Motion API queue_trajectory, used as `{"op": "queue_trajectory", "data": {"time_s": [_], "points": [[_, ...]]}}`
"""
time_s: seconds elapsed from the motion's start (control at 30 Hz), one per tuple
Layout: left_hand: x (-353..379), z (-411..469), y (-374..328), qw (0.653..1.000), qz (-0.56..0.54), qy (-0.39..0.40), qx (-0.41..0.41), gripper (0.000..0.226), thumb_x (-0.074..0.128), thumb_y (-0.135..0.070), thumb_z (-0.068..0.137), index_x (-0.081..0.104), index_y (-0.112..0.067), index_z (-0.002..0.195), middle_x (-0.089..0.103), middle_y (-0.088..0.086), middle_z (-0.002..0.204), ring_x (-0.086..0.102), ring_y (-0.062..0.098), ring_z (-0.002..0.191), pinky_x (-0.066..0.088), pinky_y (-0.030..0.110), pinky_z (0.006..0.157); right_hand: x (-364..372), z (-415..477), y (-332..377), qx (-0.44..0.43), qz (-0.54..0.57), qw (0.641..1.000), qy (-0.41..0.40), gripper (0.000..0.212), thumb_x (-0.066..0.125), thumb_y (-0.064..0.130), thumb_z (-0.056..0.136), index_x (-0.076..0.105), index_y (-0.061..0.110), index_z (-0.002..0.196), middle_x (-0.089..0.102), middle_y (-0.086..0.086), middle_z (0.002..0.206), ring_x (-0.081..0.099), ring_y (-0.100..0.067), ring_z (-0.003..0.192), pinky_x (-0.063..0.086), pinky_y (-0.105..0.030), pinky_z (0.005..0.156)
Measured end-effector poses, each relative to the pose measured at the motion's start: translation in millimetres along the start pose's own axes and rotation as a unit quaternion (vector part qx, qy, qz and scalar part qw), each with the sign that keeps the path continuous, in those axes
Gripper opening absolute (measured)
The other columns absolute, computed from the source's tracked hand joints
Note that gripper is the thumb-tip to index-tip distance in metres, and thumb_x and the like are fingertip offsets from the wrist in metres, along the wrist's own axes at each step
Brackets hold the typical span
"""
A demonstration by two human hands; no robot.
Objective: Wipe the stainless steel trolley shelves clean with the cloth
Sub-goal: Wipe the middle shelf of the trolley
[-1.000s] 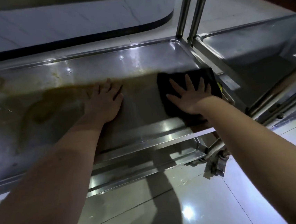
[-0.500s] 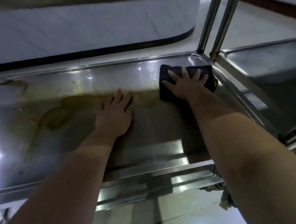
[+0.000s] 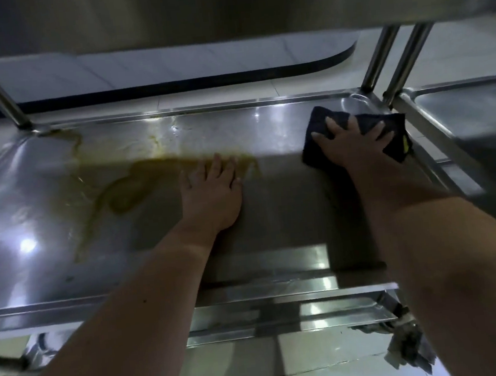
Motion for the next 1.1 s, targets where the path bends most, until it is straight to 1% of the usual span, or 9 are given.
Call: {"op": "queue_trajectory", "data": {"time_s": [0.23,0.3,0.47,0.57,0.63,0.8,0.9,1.0,1.1], "points": [[-1.9,-5.5,5.7,1.000,0.000,-0.020,-0.022,0.061,0.020,-0.049,0.103,0.009,-0.024,0.157,0.004,-0.003,0.165,0.004,0.023,0.151,0.000,0.053,0.118,23.9,-32.4,132.8,-0.221,-0.040,0.974,0.001,0.070,0.015,0.081,0.086,0.007,0.054,0.150,-0.003,0.002,0.165,-0.011,-0.049,0.145,-0.010,-0.069,0.110],[-1.4,-5.4,5.0,1.000,-0.001,-0.018,-0.020,0.061,0.020,-0.049,0.103,0.010,-0.024,0.157,0.004,-0.003,0.165,0.004,0.024,0.151,0.000,0.053,0.118,19.5,-26.7,110.7,-0.210,-0.035,0.977,-0.017,0.071,0.016,0.083,0.085,0.010,0.054,0.150,0.002,0.005,0.165,-0.007,-0.046,0.146,-0.007,-0.068,0.112],[0.5,0.2,0.0,1.000,-0.018,-0.001,-0.013,0.060,0.017,-0.050,0.102,0.010,-0.029,0.157,0.002,-0.005,0.165,0.001,0.026,0.151,-0.005,0.056,0.117,-4.5,6.8,-26.0,-0.045,-0.022,0.999,-0.017,0.073,0.019,0.082,0.085,0.008,0.052,0.150,0.002,0.002,0.165,-0.005,-0.049,0.145,-0.003,-0.069,0.112],[0.4,1.8,-4.1,1.000,-0.019,0.011,-0.005,0.058,0.019,-0.049,0.102,0.012,-0.030,0.157,0.004,-0.006,0.165,0.005,0.028,0.151,-0.004,0.058,0.116,-1.2,-5.3,-49.3,0.019,-0.023,0.999,-0.018,0.072,0.016,0.082,0.085,0.008,0.053,0.150,0.000,0.004,0.165,-0.008,-0.048,0.145,-0.005,-0.068,0.113],[-2.0,3.0,-4.3,1.000,-0.016,0.025,-0.002,0.057,0.019,-0.049,0.102,0.013,-0.031,0.156,0.005,-0.006,0.165,0.006,0.027,0.151,-0.002,0.058,0.116,3.2,-20.4,-27.0,0.015,-0.007,1.000,-0.023,0.071,0.015,0.082,0.086,0.007,0.052,0.150,-0.002,0.005,0.165,-0.009,-0.049,0.145,-0.006,-0.069,0.112],[-15.6,8.6,14.0,0.996,0.004,0.080,0.046,0.055,0.015,-0.044,0.105,0.004,-0.032,0.157,-0.001,-0.007,0.165,0.004,0.023,0.151,0.003,0.054,0.118,28.4,-89.6,65.2,-0.166,-0.042,0.985,-0.013,0.067,0.017,0.081,0.087,0.003,0.057,0.148,-0.005,0.009,0.164,-0.009,-0.048,0.145,-0.007,-0.067,0.111],[-14.6,3.7,27.5,0.995,-0.004,0.077,0.068,0.054,0.013,-0.043,0.105,0.000,-0.033,0.157,-0.005,-0.008,0.165,0.000,0.019,0.151,-0.001,0.050,0.118,32.5,-110.6,63.6,-0.214,-0.031,0.976,-0.005,0.069,0.020,0.082,0.085,0.006,0.058,0.148,-0.002,0.013,0.164,-0.008,-0.040,0.148,-0.008,-0.058,0.116],[-9.8,0.4,31.5,0.995,-0.005,0.054,0.078,0.054,0.015,-0.044,0.105,0.003,-0.033,0.157,-0.004,-0.007,0.165,0.000,0.021,0.151,-0.002,0.050,0.119,20.0,-96.7,-1.3,-0.156,-0.013,0.988,-0.018,0.068,0.023,0.080,0.087,0.010,0.056,0.149,0.001,0.015,0.163,-0.003,-0.037,0.149,-0.003,-0.053,0.118],[-7.4,-0.1,28.4,0.998,0.000,0.031,0.059,0.055,0.016,-0.048,0.104,0.007,-0.035,0.156,-0.001,-0.005,0.165,0.004,0.027,0.151,-0.002,0.055,0.118,9.4,-88.7,-78.7,-0.049,-0.031,0.998,-0.001,0.077,0.010,0.084,0.080,0.011,0.053,0.150,0.000,0.013,0.164,-0.004,-0.037,0.149,-0.003,-0.056,0.118]]}}
Point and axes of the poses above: each hand's wrist, its own z-axis towards the middle knuckle, its own x-axis out of the palm, y = z × x, the point moved 2 cm from there along z, towards the middle knuckle
